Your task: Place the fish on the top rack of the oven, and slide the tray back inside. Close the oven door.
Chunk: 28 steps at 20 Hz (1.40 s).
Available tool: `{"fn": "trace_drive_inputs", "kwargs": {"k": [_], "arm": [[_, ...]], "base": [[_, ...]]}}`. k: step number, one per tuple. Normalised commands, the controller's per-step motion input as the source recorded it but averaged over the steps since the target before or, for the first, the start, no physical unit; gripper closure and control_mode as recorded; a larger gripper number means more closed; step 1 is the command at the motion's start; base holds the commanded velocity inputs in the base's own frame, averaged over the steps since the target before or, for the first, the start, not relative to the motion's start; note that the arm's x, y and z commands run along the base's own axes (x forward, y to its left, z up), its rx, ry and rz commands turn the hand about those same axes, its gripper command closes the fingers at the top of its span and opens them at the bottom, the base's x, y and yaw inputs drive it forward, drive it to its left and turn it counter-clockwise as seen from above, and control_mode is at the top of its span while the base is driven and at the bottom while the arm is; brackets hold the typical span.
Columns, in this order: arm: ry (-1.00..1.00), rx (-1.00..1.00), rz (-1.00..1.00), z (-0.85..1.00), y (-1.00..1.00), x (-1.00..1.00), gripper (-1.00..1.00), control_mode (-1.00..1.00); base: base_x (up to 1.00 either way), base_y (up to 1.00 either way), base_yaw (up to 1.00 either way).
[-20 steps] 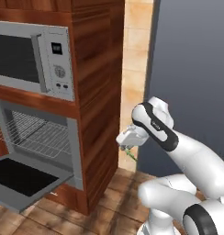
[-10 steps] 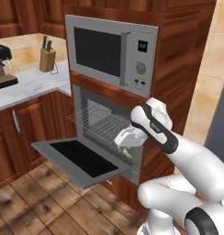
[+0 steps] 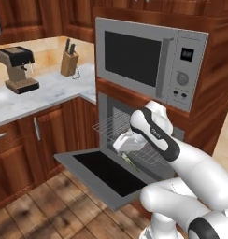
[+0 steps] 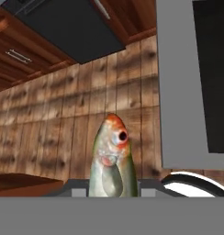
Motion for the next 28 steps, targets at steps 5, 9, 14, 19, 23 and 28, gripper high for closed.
{"fn": "trace_drive_inputs", "kwargs": {"k": [5, 9, 14, 19, 23, 28], "arm": [[0.00, 0.00, 0.00, 0.00, 0.00, 0.00, 1.00, 1.00], [0.00, 0.00, 0.00, 0.00, 0.00, 0.00, 1.00, 1.00], [0.00, 0.00, 0.01, 0.00, 0.00, 0.04, 1.00, -1.00], [0.00, -0.02, 0.01, 0.00, 0.00, 0.11, 1.00, -1.00], [0.00, -0.21, -0.06, -0.03, 0.00, 0.16, 1.00, -1.00], [0.00, -0.33, -0.04, -0.21, -0.16, 0.24, 1.00, -1.00]], "base": [[0.62, 0.05, 0.08], [0.40, 0.00, 0.11], [0.11, 0.00, 0.08], [0.00, 0.00, 0.00], [0.00, 0.00, 0.00], [0.00, 0.00, 0.00]]}}
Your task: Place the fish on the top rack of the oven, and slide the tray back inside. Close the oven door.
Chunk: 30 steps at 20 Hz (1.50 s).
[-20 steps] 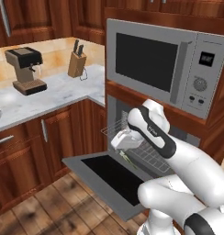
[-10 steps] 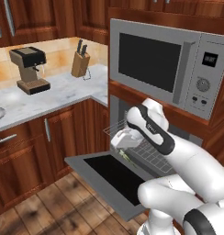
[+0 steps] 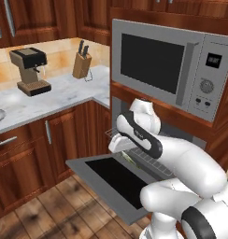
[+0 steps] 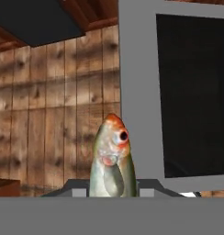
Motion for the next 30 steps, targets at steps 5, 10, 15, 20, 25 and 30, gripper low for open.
{"fn": "trace_drive_inputs", "kwargs": {"k": [5, 10, 15, 20, 25, 30], "arm": [[0.00, -0.27, -0.07, -0.30, -0.48, 0.50, 1.00, -1.00], [0.00, -0.21, -0.09, -0.29, -0.47, 0.55, 1.00, -1.00], [0.00, -0.24, -0.09, -0.22, -0.36, 0.37, 1.00, -1.00], [0.00, -0.25, -0.07, -0.29, -0.29, 0.41, 1.00, -1.00], [0.00, -0.12, -0.02, -0.14, -0.11, 0.37, 1.00, -1.00], [0.00, -0.07, 0.00, -0.18, -0.17, 0.40, 1.00, -1.00]], "base": [[0.00, 0.00, 0.00], [0.00, 0.00, 0.00], [0.00, 0.00, 0.00], [0.00, 0.00, 0.00], [0.00, 0.00, 0.00], [0.00, 0.00, 0.00]]}}
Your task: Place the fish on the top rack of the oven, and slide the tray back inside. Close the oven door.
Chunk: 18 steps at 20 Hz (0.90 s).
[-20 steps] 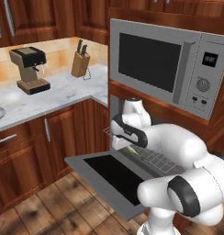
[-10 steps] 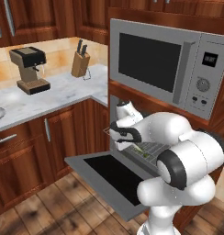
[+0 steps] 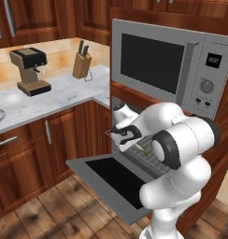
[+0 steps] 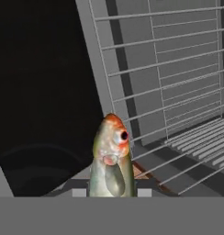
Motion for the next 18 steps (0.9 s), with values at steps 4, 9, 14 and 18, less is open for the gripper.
{"fn": "trace_drive_inputs", "kwargs": {"k": [4, 9, 14, 18], "arm": [[0.03, -0.07, 0.00, -0.36, -0.15, 0.67, 1.00, -1.00], [0.02, -0.04, 0.00, -0.30, -0.11, 0.75, 1.00, -1.00], [0.00, -0.04, 0.00, -0.46, -0.02, 0.77, 1.00, -1.00], [0.00, -0.10, 0.00, -0.66, 0.00, 0.70, 1.00, -1.00]], "base": [[0.00, 0.00, 0.00], [0.00, 0.00, 0.00], [0.00, 0.00, 0.00], [0.00, 0.00, 0.00]]}}
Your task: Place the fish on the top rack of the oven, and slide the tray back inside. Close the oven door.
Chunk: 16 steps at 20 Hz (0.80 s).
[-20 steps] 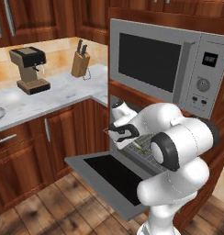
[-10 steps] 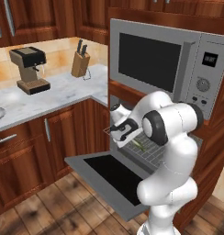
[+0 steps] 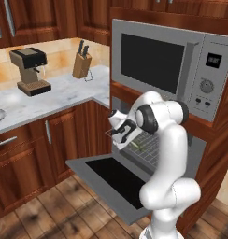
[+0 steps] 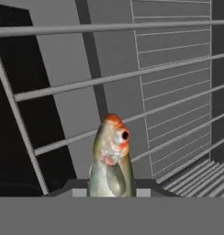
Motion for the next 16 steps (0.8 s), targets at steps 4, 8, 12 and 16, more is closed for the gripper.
{"fn": "trace_drive_inputs", "kwargs": {"k": [4, 8, 12, 16], "arm": [[0.01, -0.09, 0.00, -0.60, 0.00, 0.67, 1.00, -1.00], [0.08, -0.02, 0.00, -0.34, -0.06, 0.60, 1.00, -1.00], [0.25, -0.03, 0.00, -0.43, 0.13, 0.16, 1.00, -1.00], [0.29, -0.03, 0.03, -0.40, 0.36, 0.03, -1.00, -1.00]], "base": [[0.00, 0.00, 0.00], [0.00, 0.00, 0.00], [0.00, 0.00, 0.00], [0.00, 0.00, 0.00]]}}
